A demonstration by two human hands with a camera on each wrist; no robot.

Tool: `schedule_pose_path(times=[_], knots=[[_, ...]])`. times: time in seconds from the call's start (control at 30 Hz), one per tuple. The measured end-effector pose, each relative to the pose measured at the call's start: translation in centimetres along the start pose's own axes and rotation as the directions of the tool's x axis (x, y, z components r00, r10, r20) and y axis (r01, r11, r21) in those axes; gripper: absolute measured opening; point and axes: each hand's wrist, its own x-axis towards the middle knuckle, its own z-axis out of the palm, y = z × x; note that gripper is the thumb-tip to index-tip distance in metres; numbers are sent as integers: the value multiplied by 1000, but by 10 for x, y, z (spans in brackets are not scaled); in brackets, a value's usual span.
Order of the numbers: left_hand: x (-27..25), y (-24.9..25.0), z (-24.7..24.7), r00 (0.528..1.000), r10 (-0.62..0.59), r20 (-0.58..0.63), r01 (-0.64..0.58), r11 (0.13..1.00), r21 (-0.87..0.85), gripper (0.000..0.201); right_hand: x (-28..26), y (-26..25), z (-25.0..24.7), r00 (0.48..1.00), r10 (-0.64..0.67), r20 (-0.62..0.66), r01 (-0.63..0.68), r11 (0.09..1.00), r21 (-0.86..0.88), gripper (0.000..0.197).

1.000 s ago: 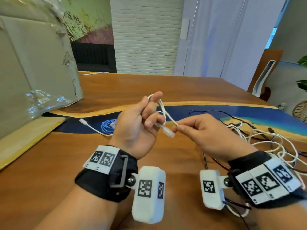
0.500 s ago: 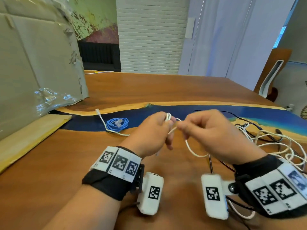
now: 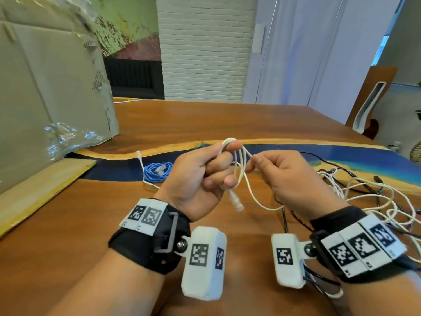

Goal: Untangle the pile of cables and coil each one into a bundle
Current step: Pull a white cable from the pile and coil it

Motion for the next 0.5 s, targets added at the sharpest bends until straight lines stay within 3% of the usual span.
schedule_pose_path(times=[0.1,0.2,0.3,0.5], knots=[[3,2,-4,997,80,2,-78,981,-179,28,-2,-3,11,996,-5,93,15,994,-110,32],[4,6,-4,988,154,-29,-157,962,-222,20,-4,-8,21,976,-4,216,39,987,-156,32],[3,5,2,967,204,-153,-229,957,-176,22,-6,-16,27,958,-60,281,119,973,-198,30],[7,2,6,901,320,-294,-297,947,120,34,-8,-15,26,934,-75,349,137,978,-155,33]])
